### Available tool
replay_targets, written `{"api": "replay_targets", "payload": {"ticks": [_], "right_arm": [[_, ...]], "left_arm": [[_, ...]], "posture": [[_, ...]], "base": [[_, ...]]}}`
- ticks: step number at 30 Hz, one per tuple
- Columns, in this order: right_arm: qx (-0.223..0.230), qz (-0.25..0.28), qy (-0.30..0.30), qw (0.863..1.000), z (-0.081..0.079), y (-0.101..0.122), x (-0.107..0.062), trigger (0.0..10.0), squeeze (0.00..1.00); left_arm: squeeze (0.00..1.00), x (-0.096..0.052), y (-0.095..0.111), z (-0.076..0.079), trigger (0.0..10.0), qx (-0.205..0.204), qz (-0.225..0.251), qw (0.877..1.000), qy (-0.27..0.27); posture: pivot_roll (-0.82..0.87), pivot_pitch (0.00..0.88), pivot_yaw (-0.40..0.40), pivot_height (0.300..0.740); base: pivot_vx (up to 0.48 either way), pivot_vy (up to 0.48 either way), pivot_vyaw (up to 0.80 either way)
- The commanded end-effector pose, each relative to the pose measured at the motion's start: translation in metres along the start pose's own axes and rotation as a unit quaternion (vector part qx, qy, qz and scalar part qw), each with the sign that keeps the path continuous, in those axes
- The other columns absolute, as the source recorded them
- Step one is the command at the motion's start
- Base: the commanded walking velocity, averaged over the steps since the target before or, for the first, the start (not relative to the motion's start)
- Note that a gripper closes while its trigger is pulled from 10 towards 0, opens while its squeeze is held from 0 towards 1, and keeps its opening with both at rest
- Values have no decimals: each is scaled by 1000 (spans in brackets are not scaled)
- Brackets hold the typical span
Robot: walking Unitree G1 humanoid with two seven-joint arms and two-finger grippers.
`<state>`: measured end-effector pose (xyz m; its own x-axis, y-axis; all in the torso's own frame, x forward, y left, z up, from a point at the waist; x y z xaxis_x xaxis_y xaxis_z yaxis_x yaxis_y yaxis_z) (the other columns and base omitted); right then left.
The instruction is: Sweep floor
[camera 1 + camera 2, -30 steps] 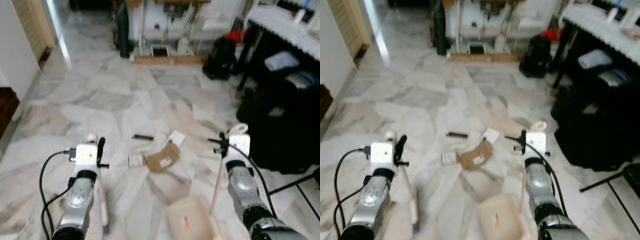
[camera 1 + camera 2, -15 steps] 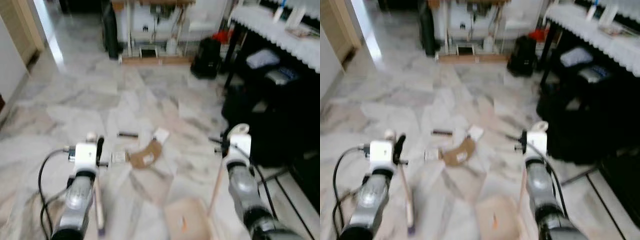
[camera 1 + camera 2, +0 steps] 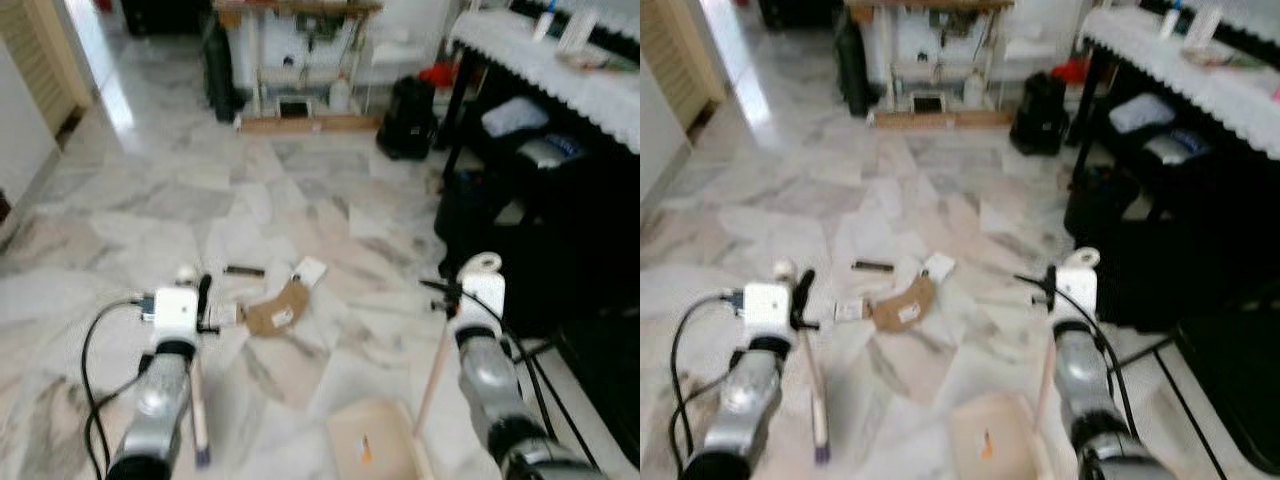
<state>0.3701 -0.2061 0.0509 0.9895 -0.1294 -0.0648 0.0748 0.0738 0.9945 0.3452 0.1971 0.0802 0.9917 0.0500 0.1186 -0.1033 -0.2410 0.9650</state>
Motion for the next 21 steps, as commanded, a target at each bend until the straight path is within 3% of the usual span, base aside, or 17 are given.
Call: {"api": "replay_targets", "payload": {"ticks": [1, 21], "right_arm": [[-1, 17, 1, 1000, 0, 12, 5, 10000, 0], [-5, 20, 5, 1000, -3, 13, 5, 10000, 0]], "left_arm": [[0, 4, 10, -1, 10000, 4, 20, 1000, 1], [0, 5, 11, -5, 10000, -1, 22, 1000, 8]], "posture": [[31, 0, -73, 740], [35, 0, -72, 740]], "base": [[0, 0, 0], [0, 0, 0]]}}
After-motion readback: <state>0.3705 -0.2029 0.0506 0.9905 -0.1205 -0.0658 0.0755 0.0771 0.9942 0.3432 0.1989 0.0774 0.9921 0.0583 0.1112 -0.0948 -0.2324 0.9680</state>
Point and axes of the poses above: a point about 5 cm out from each wrist's last joint towards the gripper, its own x axis pointing out of the wrist towards the gripper, its own y axis along the axis of the wrist's last joint, z = x × y, the point moved 5 cm from there along x, pointing out of the wrist towards the gripper, and after that the axes turned 3 degrees about x, right-handed, at the moved point
